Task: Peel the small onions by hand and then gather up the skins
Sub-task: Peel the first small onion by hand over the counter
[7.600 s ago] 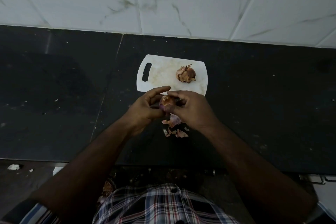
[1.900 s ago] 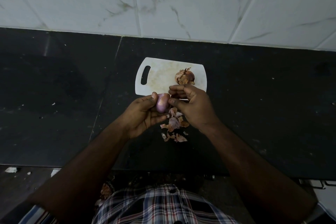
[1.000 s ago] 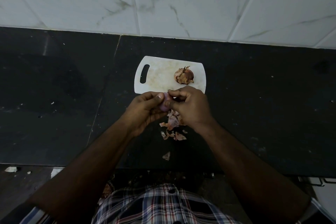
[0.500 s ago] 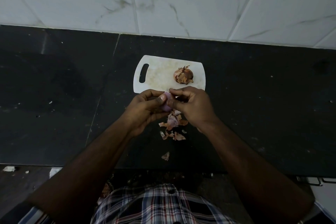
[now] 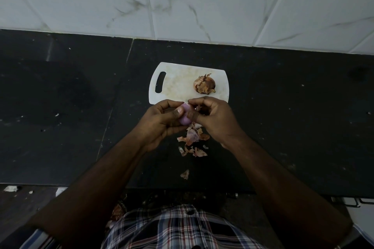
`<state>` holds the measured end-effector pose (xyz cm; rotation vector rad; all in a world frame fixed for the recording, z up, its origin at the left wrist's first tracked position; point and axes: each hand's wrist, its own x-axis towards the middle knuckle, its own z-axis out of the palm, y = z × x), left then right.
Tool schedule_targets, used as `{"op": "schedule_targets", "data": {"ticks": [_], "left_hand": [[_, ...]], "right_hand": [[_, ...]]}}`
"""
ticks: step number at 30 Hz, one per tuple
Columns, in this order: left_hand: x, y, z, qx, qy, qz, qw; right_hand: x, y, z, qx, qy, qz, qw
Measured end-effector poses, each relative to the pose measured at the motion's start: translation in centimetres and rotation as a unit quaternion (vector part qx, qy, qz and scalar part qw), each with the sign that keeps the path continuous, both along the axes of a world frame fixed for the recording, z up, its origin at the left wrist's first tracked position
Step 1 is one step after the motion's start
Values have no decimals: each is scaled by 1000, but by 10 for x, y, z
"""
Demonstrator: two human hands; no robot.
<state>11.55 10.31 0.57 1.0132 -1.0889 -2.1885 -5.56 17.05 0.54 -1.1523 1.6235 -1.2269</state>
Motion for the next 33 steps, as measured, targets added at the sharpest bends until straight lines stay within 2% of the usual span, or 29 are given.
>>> {"op": "schedule_targets", "data": {"ticks": [6, 10, 14, 19, 25, 29, 33], "left_hand": [[3, 1, -2, -8, 5, -22, 1000], [3, 4, -6, -4, 3, -17, 1000], [3, 4, -6, -4, 10, -11, 1000], [5, 5, -7, -58, -4, -18, 998], [3, 5, -6, -129, -65, -34, 989], [3, 4, -5, -149, -68, -35, 986], [4, 2, -3, -160, -80, -28, 983]], "right_hand": [[-3, 0, 3, -11, -7, -25, 1000], [-6, 1, 3, 21, -29, -27, 999], [0, 7, 4, 55, 16, 8, 998], [-3, 11, 7, 63, -83, 17, 994], [-3, 7, 7, 64, 56, 16, 996], [-1, 6, 10, 41, 131, -2, 991], [-8, 8, 13, 70, 23, 31, 997]]}}
